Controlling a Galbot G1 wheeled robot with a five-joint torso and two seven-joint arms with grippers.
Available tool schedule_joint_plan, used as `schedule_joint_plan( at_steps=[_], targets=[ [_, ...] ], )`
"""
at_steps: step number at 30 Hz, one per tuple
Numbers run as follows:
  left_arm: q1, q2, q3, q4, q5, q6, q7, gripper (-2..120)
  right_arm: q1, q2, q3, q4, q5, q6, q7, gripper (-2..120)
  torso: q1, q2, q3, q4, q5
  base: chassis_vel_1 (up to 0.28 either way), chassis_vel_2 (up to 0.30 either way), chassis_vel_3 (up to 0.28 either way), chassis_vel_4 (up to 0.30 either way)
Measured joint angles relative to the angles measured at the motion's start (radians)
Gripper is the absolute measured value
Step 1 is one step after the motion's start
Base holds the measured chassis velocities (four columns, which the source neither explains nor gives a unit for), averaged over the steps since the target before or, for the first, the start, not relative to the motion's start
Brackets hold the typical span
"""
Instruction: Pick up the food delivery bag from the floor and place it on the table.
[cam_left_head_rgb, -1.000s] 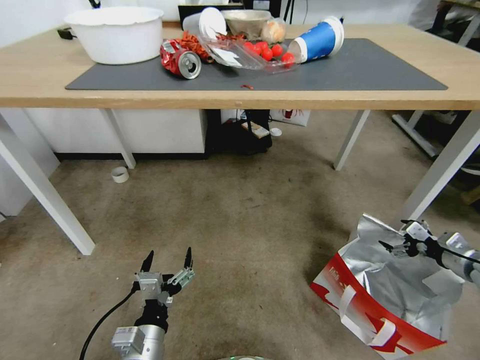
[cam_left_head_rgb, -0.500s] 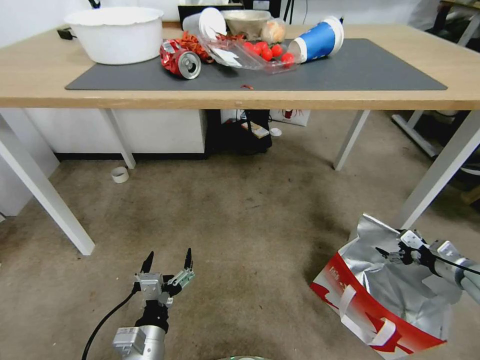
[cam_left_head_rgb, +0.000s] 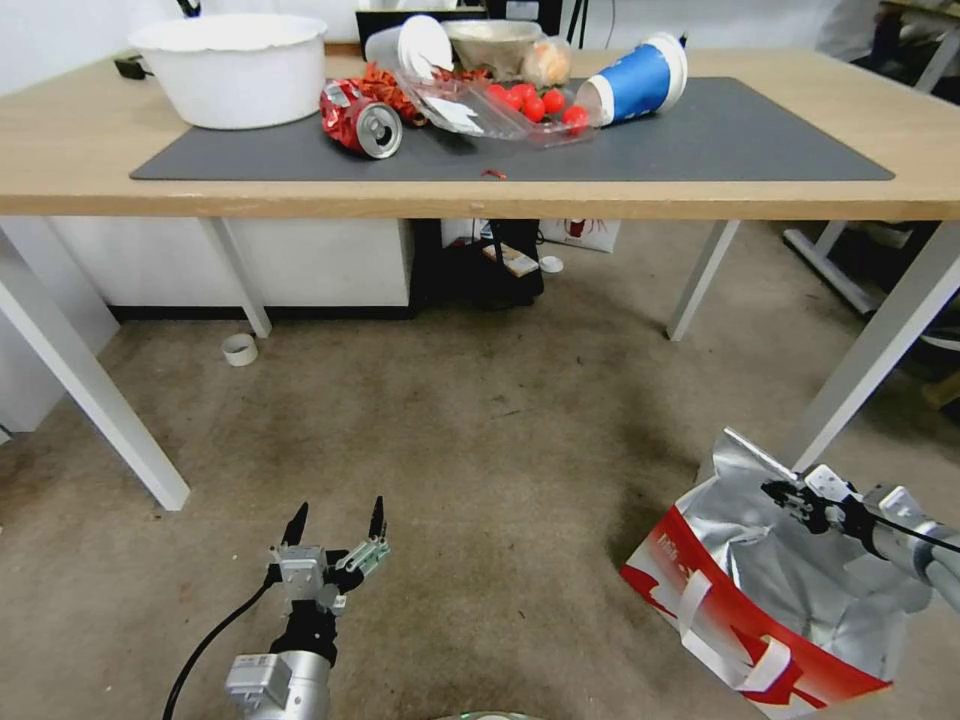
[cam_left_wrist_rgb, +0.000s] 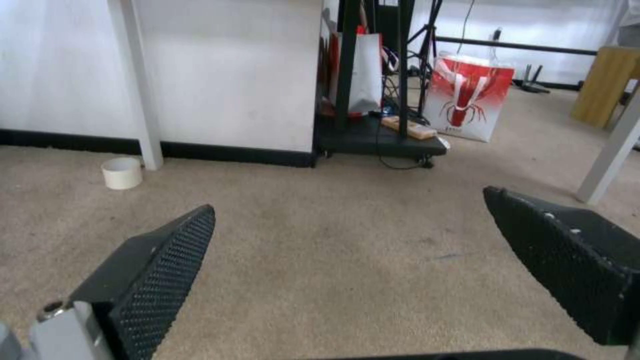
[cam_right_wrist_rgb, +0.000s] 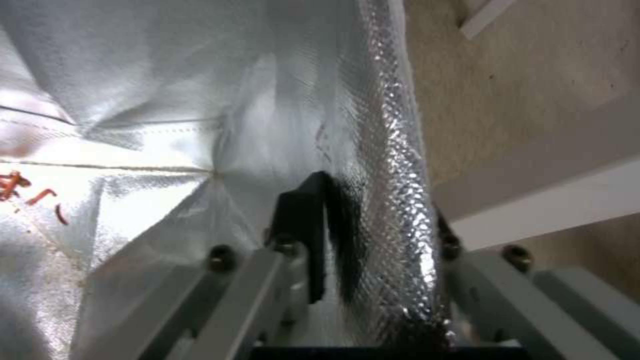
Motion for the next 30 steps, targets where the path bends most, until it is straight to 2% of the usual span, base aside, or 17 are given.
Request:
schedule_joint_plan(
  at_steps=[5, 16, 21, 27, 30],
  targets=[
    [0.001, -0.001, 0.0, -0.003, 0.0, -0.001, -0.001, 100, -0.013, -0.003, 0.009, 0.014, 0.011, 0.0, 0.002, 0, 0.0, 0.0, 0.0, 0.0001, 0.0001, 0.0, 0.0, 0.0, 0.0],
    [0.002, -0.001, 0.002, -0.009, 0.006, -0.002, -0.006, 100, -0.107, -0.038, 0.087, 0.107, 0.094, 0.007, -0.008, 0, 0.0, 0.0, 0.0, 0.0001, 0.0, 0.0, 0.0, 0.0, 0.0],
    [0.002, 0.0, 0.002, -0.013, 0.007, -0.002, -0.006, 100, -0.17, -0.074, 0.125, 0.22, 0.186, 0.001, -0.005, 0, 0.0, 0.0, 0.0, 0.0, -0.0001, 0.0, 0.0, 0.0, 0.0],
    [0.0, -0.002, -0.006, -0.015, 0.03, -0.019, 0.011, 100, -0.195, -0.123, 0.131, 0.447, 0.358, -0.083, 0.044, 0, 0.0, 0.0, 0.0, 0.0003, 0.0, 0.0, 0.0, 0.0, 0.0],
    [-0.004, -0.003, -0.006, -0.016, 0.029, -0.021, 0.011, 100, -0.201, -0.139, 0.126, 0.513, 0.403, -0.105, 0.055, 0, 0.0, 0.0, 0.0, 0.0003, -0.0001, 0.0, 0.0, 0.0, 0.0]
  ],
)
